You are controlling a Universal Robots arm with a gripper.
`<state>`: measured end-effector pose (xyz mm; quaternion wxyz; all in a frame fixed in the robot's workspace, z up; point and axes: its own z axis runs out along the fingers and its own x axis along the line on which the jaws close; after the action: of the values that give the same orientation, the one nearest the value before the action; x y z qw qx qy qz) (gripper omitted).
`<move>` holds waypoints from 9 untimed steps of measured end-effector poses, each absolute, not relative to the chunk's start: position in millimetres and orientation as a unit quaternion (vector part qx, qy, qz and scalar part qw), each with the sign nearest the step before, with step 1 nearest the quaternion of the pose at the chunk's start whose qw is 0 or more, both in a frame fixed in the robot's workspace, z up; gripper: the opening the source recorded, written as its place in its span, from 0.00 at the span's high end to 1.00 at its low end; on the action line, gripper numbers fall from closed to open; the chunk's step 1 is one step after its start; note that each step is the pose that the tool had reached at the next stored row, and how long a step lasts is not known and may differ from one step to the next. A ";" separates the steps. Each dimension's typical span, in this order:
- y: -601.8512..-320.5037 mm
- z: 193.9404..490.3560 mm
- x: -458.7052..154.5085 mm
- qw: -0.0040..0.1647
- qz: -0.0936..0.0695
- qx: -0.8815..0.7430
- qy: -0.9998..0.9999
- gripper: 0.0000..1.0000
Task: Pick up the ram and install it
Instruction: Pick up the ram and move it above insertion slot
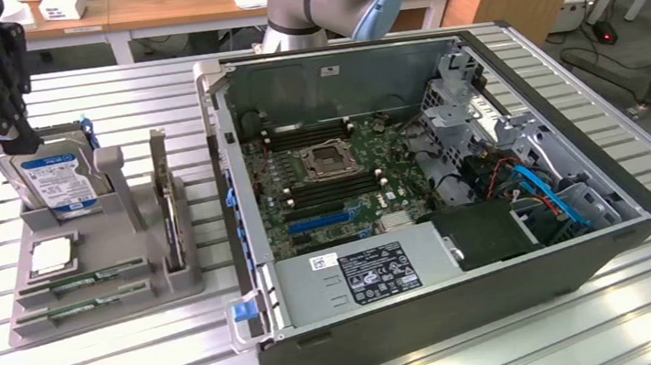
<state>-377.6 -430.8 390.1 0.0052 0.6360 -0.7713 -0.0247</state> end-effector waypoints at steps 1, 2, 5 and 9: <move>-430.8 390.1 -377.6 0.005 -0.025 0.642 -0.766 0.91; -430.8 390.0 -377.6 0.006 -0.025 0.648 -0.761 0.91; -430.8 389.9 -377.6 0.006 -0.024 0.666 -0.745 0.91; -430.8 389.8 -377.6 0.007 -0.024 0.687 -0.726 0.91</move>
<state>-377.6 -430.8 389.8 0.0068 0.6867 -0.7265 -0.0243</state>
